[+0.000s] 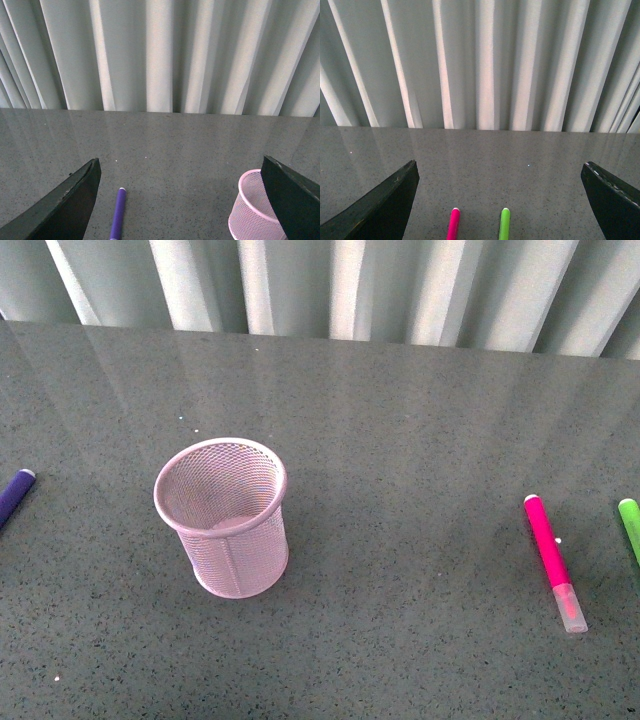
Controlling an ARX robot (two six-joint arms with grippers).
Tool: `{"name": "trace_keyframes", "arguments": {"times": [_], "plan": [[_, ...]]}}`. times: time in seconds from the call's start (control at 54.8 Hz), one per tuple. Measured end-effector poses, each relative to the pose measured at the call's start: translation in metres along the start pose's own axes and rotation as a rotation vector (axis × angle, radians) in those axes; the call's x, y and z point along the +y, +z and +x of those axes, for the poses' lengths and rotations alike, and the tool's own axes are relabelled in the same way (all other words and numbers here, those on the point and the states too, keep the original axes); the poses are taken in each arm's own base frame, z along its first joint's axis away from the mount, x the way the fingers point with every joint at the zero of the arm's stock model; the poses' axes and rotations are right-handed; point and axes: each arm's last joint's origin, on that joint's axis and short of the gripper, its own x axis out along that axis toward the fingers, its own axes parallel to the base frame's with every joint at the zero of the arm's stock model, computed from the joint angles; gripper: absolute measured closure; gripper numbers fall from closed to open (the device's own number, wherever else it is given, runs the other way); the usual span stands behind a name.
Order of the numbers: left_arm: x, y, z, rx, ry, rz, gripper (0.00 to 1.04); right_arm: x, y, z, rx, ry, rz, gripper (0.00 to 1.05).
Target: Insert purple and pink pens into pink cup
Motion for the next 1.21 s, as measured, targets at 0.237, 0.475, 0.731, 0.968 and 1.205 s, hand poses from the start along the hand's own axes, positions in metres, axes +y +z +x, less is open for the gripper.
{"name": "trace_keyframes", "arguments": {"times": [0.237,0.475,0.731,0.968,1.205], "plan": [[0.0,0.0,0.0,0.0,0.0,0.0,0.07,0.0,0.0,0.0,0.0,0.0,0.0,0.07],[0.0,-0.003,0.001,0.084,0.146,-0.042,0.07,0.0,0.0,0.0,0.0,0.0,0.0,0.07],[-0.001,0.013,0.026,0.257,0.205,-0.145,0.07,0.0,0.0,0.0,0.0,0.0,0.0,0.07],[0.011,0.027,0.076,0.598,0.156,-0.113,0.07,0.0,0.0,0.0,0.0,0.0,0.0,0.07],[0.029,0.035,0.14,0.764,0.093,-0.138,0.07,0.0,0.0,0.0,0.0,0.0,0.0,0.07]]}}
